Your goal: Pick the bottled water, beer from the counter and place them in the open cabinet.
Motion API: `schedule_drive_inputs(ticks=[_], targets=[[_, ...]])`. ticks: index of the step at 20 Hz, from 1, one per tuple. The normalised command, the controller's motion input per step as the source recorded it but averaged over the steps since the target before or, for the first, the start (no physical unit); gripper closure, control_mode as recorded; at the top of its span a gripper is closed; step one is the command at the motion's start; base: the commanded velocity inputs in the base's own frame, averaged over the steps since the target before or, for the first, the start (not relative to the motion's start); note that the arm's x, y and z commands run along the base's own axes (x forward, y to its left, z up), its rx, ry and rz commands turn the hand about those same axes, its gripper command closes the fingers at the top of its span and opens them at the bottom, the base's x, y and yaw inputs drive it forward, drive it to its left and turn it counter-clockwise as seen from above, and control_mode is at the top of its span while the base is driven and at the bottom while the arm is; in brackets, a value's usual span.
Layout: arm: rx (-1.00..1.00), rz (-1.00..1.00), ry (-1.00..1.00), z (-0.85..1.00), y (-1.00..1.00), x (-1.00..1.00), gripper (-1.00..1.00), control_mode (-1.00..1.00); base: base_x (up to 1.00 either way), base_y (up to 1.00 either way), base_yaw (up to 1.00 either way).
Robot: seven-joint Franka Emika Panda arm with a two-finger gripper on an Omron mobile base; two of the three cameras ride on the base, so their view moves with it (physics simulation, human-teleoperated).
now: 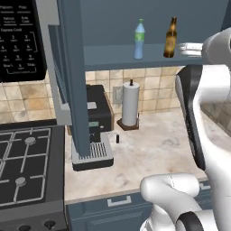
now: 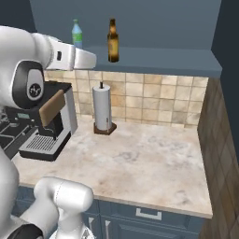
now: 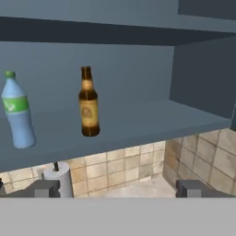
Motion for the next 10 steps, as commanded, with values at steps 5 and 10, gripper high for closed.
schedule_drive_inputs(ticks=[5,10], targets=[[0.07,0.0,0.0,-0.17,0.15,-1.0,-1.0,-1.0,0.0,0.0,0.0],[0.17,0.0,0.04,-0.32,0.12,-1.0,-1.0,-1.0,0.0,0.0,0.0]])
